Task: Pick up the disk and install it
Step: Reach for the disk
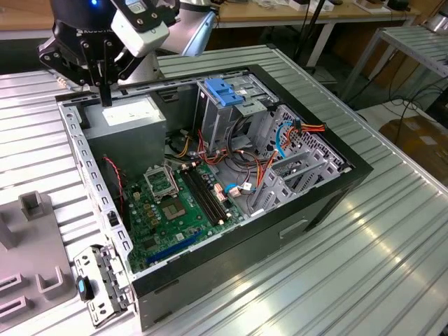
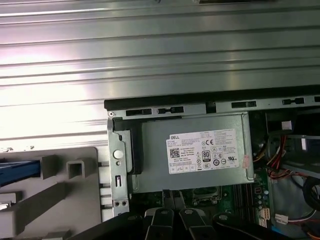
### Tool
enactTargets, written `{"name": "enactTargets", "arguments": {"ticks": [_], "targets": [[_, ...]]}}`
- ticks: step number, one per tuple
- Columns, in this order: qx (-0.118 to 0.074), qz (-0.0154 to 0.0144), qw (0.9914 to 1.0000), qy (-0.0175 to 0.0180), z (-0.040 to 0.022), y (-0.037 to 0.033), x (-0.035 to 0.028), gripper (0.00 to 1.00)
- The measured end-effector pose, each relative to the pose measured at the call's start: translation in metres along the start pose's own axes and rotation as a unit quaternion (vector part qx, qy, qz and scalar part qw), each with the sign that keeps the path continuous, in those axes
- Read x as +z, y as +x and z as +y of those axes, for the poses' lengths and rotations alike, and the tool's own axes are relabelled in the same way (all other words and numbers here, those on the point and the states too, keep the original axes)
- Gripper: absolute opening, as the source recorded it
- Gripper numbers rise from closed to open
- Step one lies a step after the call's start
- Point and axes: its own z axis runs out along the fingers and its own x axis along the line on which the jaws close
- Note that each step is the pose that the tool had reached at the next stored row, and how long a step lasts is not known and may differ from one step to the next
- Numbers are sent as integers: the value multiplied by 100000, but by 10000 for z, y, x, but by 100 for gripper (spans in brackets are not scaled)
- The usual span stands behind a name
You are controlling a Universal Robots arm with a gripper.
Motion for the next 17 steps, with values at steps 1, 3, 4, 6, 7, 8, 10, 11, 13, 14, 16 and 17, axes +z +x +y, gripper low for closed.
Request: {"name": "enactTargets", "arguments": {"ticks": [1, 3, 4, 6, 7, 8, 10, 11, 13, 14, 16, 17], "targets": [[-1, 1, 100000, 3, 2, 22, -1, 11], [-4, 0, 100000, 3, 4, 60, -1, 11], [-7, 0, 100000, 1, 4, 76, -2, 11], [1, -1, 100000, 2, 4, 120, -3, 11], [3, 0, 100000, 1, 4, 139, -3, 11], [0, 1, 100000, 2, 3, 165, -4, 11], [-4, 1, 100000, 2, 2, 210, -5, 11], [-4, 2, 100000, 1, 2, 226, -5, 11], [-4, 3, 100000, 1, 2, 257, -6, 11], [-2, 2, 100000, 2, 1, 282, -7, 11], [2, 1, 100000, 1, 2, 316, -7, 11], [-1, -2, 100000, -2, 2, 331, -7, 11]]}}
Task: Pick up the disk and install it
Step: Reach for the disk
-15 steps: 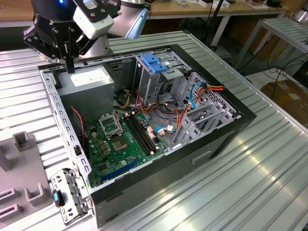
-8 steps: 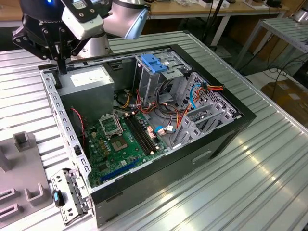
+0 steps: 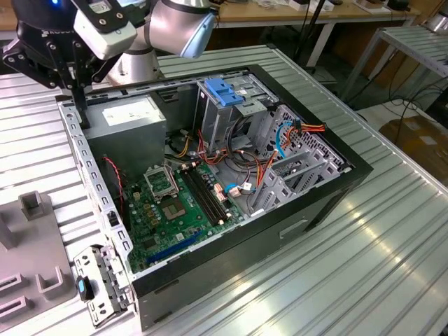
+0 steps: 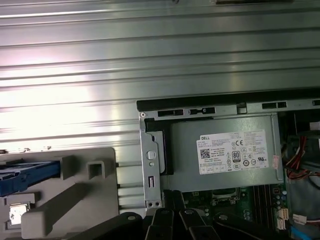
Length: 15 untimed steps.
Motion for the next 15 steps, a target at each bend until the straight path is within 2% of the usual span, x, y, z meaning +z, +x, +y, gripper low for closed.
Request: {"name": "enactTargets", "arguments": {"ticks": [13, 15], "targets": [[-4, 5, 100000, 2, 6, 245, -6, 11], [-1, 5, 100000, 3, 7, 300, -7, 11]]}}
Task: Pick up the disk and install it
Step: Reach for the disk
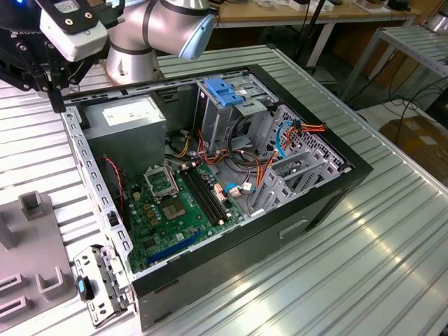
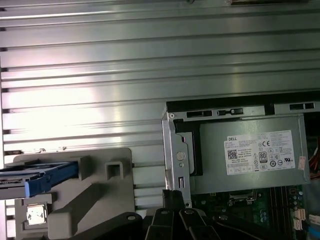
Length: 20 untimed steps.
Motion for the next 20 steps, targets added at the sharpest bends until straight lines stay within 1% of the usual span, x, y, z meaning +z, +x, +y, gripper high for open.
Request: {"name": "enactTargets", "arguments": {"ticks": [4, 5, 7, 9, 14, 19, 20], "targets": [[1, 3, 100000, 1, 1, 67, -2, 11], [1, 1, 100000, 0, 2, 95, -2, 11], [0, 4, 100000, 2, 2, 127, -3, 11], [-2, 3, 100000, 1, 4, 179, -4, 11], [1, 4, 100000, 3, 6, 275, -6, 11], [-2, 1, 100000, -1, 7, 356, -8, 11], [-3, 6, 100000, 2, 7, 393, -9, 11]]}}
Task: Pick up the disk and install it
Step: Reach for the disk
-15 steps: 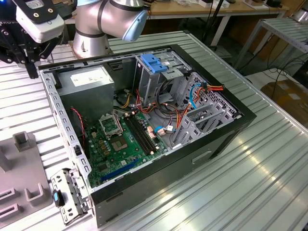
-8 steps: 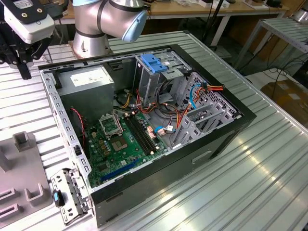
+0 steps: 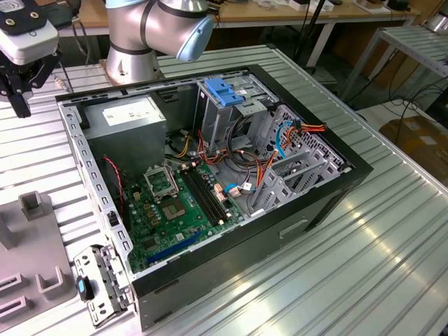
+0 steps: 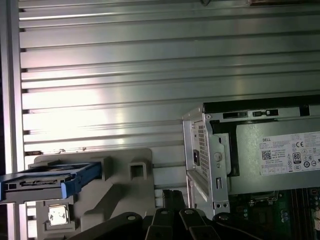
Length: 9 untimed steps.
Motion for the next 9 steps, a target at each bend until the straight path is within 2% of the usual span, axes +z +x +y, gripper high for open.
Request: {"name": "enactTargets", "arguments": {"ticks": [9], "targets": [[5, 6, 100000, 3, -1, 128, -3, 11]]}}
